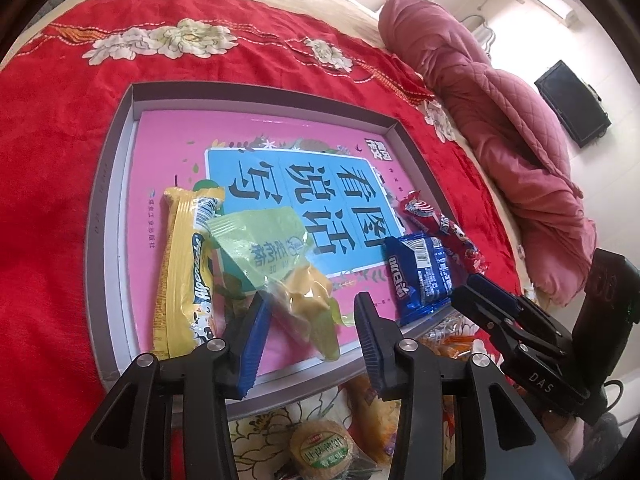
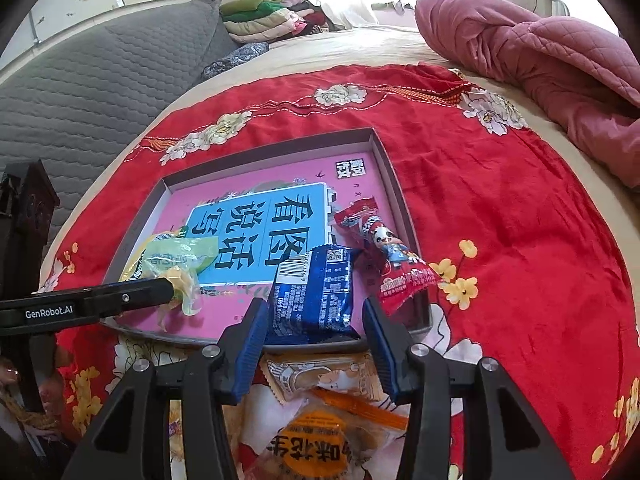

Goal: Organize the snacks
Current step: 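Lower and release the green bag with the left tool while the right releases the blue pack in the tray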

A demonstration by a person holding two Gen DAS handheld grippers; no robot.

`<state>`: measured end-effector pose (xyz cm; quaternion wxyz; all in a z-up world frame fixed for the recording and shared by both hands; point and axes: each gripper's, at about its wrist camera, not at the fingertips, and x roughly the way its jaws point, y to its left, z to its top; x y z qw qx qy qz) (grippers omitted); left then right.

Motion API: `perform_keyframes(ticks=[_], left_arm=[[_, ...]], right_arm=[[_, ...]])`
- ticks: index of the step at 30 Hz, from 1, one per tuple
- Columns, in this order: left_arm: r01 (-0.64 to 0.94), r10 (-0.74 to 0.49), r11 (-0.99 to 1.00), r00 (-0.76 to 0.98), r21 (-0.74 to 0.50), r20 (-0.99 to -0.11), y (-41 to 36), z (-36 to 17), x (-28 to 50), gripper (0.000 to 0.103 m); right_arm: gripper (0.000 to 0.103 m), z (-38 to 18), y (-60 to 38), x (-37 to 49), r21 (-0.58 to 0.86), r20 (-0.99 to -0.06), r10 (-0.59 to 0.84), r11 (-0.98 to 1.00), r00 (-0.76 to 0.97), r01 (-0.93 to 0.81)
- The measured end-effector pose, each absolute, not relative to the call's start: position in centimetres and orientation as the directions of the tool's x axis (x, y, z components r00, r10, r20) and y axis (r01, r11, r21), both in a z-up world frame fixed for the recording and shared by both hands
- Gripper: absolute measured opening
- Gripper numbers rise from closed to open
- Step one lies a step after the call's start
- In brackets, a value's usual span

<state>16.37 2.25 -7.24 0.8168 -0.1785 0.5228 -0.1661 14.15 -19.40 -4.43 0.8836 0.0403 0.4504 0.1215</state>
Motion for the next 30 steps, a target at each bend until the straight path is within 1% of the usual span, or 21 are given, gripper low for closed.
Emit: perform_keyframes(ticks=[2,4,5,6,20,24,26,30], left_arm=[[0.087,-0.458,0.881,0.401,-0.465,-0.793,2.3,-6.9,16.3,0.045],[0.089,-0.458,0.881,0.406,-0.465,-0.791,2.3,-6.6,16.2,0.049],[0.089,-0.457,0.881,0.408,-0.464,-0.79,2.3,-6.4,16.1,0.053],[0.091,-0.459,0.88,0.411,-0.465,-0.788,2.3,-6.2,16.1,0.054],[0.102,-0.452,0.884,0.442,-0.457,-0.775,2.8,-4.3,15.3,0.055],[0.099,-0.444,0.887,0.448,-0.45,-0.776,3.1,-4.0,15.1,0.058],[0.098,-0.442,0.888,0.452,-0.449,-0.775,3.2,-3.9,15.0,0.06],[0.097,-0.44,0.889,0.457,-0.448,-0.773,3.4,-3.6,14.8,0.06]], right_arm=[[0.049,-4.4,-19.5,14.1,0.184,-0.784,0.254,0.967,0.566,-0.178],[0.049,-4.2,-19.6,14.1,0.185,-0.783,0.253,0.967,0.568,-0.177],[0.049,-4.2,-19.6,14.1,0.185,-0.782,0.254,0.967,0.569,-0.178],[0.049,-4.1,-19.6,14.0,0.185,-0.782,0.255,0.966,0.569,-0.178],[0.049,-2.7,-19.9,13.4,0.193,-0.764,0.264,0.964,0.589,-0.182],[0.054,-2.0,-20.1,13.2,0.197,-0.754,0.267,0.964,0.6,-0.181],[0.054,-1.8,-20.2,13.1,0.2,-0.752,0.268,0.963,0.602,-0.18],[0.055,-1.4,-20.2,12.9,0.193,-0.748,0.262,0.965,0.61,-0.179]])
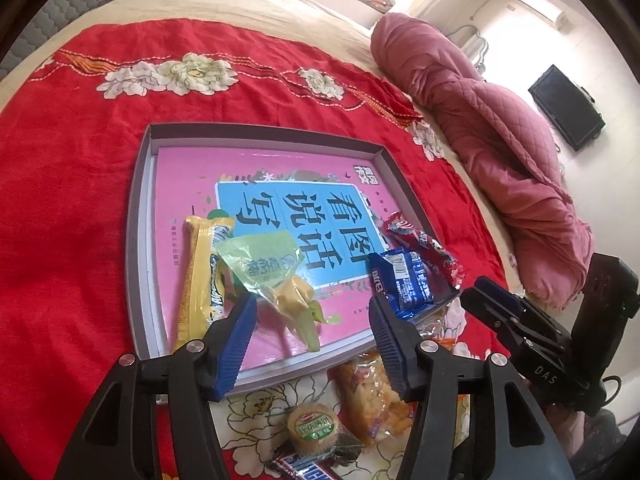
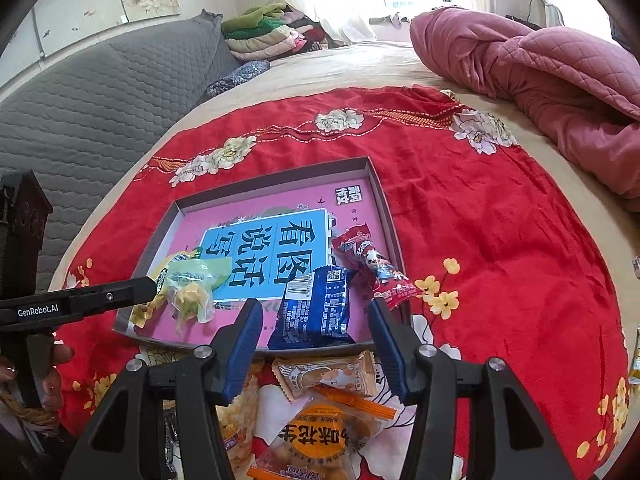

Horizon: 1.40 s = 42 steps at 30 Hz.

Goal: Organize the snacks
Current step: 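Lower and release the green bag with the left tool while the right releases the blue pack in the tray, then move both open tools back from the tray to the loose snacks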

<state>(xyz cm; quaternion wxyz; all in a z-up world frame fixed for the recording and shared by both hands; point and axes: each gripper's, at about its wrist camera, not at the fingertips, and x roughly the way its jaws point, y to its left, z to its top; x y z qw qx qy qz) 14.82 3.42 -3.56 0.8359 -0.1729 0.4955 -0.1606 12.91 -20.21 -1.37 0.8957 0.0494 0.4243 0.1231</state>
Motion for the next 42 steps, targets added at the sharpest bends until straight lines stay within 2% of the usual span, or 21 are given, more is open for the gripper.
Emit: perform_keyframes(ticks=[7,15,18,31,37,42], left_arm=[[0.097,-0.438,0.889,0.469,-0.448,-0.767,3.9,-2.9,14.5,0.06],[0.1,-0.433,0.891,0.478,-0.442,-0.764,4.4,-2.3,13.9,0.06],[0.096,-0.429,0.892,0.484,-0.441,-0.763,4.7,-2.1,13.6,0.06],[0.101,-0.457,0.879,0.456,-0.465,-0.764,5.2,-2.1,12.2,0.061],[0.121,-0.425,0.901,0.436,-0.416,-0.794,4.5,-2.5,11.7,0.061],[0.112,-0.439,0.896,0.375,-0.43,-0.817,4.3,-3.8,11.7,0.061]], right_arm=[[0.063,-0.3,-20.6,12.0,0.159,-0.737,0.234,0.972,0.633,-0.174],[0.065,0.9,-22.5,11.2,0.158,-0.73,0.207,0.978,0.652,-0.134],[0.07,1.1,-22.9,11.0,0.158,-0.729,0.198,0.98,0.655,-0.119],[0.071,1.1,-23.1,9.5,0.157,-0.739,0.19,0.982,0.647,-0.109],[0.071,0.9,-22.4,9.0,0.15,-0.75,0.194,0.981,0.633,-0.123],[0.071,0.5,-21.7,8.5,0.139,-0.764,0.196,0.98,0.615,-0.139]])
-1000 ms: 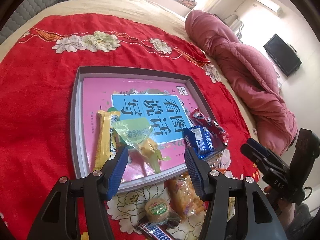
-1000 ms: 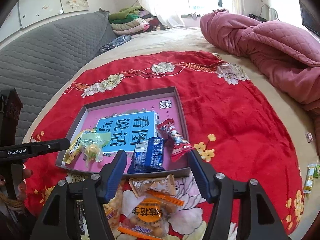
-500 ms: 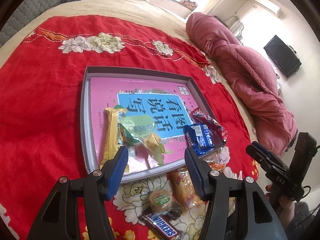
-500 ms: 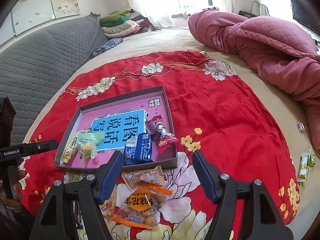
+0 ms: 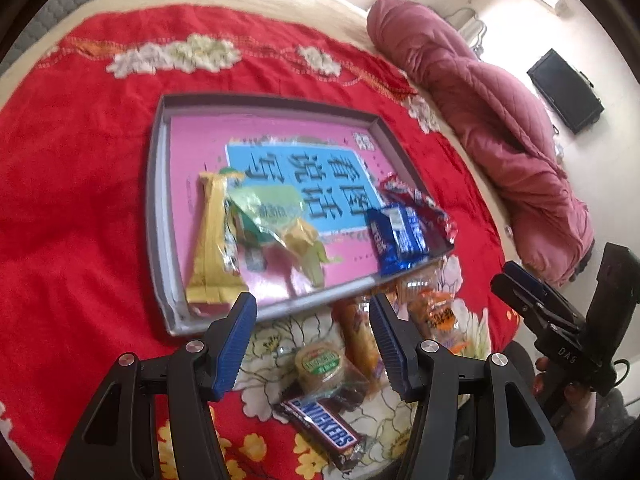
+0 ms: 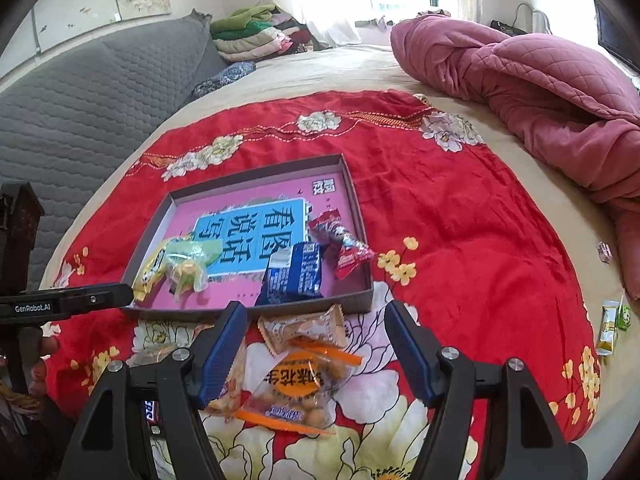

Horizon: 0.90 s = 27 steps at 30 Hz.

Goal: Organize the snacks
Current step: 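Move both open tools back from the tray to the loose snacks, then grasp the round biscuit pack with the left tool while the right grasps the orange-labelled peanut bag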

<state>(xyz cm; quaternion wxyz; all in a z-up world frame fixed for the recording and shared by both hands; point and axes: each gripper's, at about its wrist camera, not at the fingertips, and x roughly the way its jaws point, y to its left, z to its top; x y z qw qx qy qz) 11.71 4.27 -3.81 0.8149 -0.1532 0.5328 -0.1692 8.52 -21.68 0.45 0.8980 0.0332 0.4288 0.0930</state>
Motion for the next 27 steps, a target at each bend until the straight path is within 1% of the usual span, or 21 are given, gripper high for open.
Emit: perform_keyframes(ticks=[3,9,27], left_arm=[[0.12,-0.403,0.914,0.36,-0.387,-0.841,3.8,-4.3,11.7,0.061],[0.11,-0.464,0.885,0.297,-0.452,-0.835,3.7,-5.5,11.7,0.061],[0.135,-0.441,0.897,0.222,-0.421,-0.87,2.0,-7.4,11.4,0.061]], right_arm=[[0.071,0.1,-21.3,8.3,0.14,-0.774,0.198,0.98,0.601,-0.143],[0.071,-0.9,-20.8,8.1,0.143,-0.797,0.202,0.979,0.57,-0.148],[0.071,-3.8,-20.0,7.9,0.157,-0.849,0.2,0.979,0.489,-0.128]])
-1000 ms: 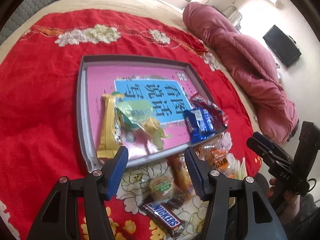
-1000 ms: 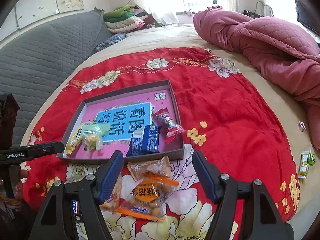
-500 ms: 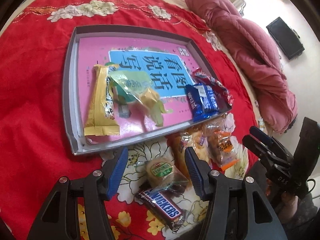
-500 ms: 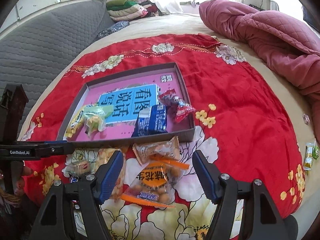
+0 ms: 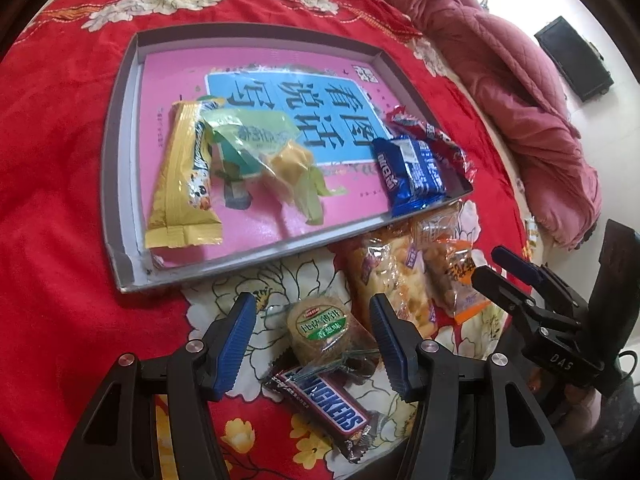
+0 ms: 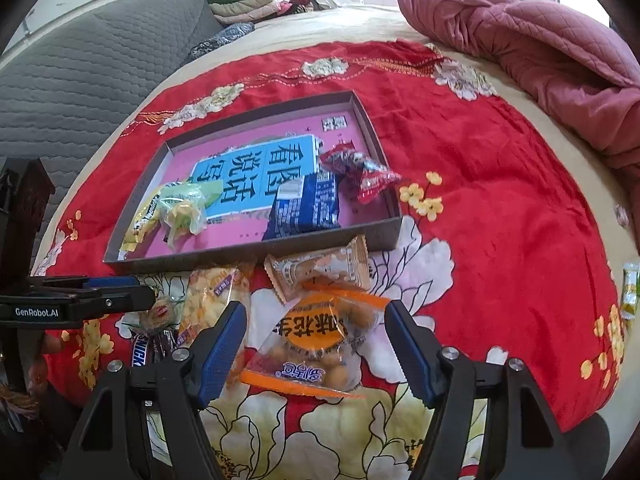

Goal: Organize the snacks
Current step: 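Grasp the round biscuit pack with the left tool while the right grasps the orange-labelled peanut bag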

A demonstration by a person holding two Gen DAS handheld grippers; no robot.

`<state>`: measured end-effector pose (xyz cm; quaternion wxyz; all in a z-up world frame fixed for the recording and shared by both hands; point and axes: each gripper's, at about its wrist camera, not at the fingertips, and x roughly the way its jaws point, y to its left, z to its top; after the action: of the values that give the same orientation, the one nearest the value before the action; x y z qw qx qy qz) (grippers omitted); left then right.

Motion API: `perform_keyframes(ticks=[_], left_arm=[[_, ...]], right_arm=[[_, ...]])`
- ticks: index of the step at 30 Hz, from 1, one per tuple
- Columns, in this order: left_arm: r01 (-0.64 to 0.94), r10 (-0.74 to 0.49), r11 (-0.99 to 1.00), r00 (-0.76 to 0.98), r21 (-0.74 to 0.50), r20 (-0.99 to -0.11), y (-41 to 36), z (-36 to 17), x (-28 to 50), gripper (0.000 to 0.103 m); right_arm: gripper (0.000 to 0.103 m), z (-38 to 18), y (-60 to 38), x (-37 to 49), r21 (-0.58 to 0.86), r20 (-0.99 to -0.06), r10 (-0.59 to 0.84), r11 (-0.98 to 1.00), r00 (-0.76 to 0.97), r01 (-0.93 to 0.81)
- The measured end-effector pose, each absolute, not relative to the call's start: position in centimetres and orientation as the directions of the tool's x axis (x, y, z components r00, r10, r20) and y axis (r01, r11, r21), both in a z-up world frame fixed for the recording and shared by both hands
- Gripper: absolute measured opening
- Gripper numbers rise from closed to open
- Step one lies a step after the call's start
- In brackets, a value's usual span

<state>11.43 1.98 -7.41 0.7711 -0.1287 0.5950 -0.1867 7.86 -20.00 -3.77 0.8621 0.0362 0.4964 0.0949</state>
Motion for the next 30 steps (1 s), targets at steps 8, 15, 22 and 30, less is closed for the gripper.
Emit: perform_keyframes(ticks=[8,15,22,30], left_arm=[[0.151,-0.406,0.912,0.225,-0.381,-0.886,1.2,-7.8,11.3,0.061],[0.167,-0.395,0.916,0.208,-0.365,-0.895,0.5,-8.3,11.2,0.061],[0.167,-0.388,0.918,0.196,-0.359,-0.901,0.4,-8.7,11.2,0.061],[0.166,-0.37,0.925,0.185,-0.342,-0.91,0.1,-9.2,11.0,0.062]], right_arm=[[0.071,-5.4,-19.5,8.2,0.151,-0.871,0.186,0.982,0.454,-0.113],[0.071,-7.0,-19.1,8.4,0.138,-0.893,0.171,0.984,0.417,-0.108],[0.072,-7.9,-19.3,8.8,0.158,-0.898,0.182,0.983,0.401,-0.091],[0.07,-8.6,-18.2,9.4,0.097,-0.905,0.14,0.987,0.402,-0.125]])
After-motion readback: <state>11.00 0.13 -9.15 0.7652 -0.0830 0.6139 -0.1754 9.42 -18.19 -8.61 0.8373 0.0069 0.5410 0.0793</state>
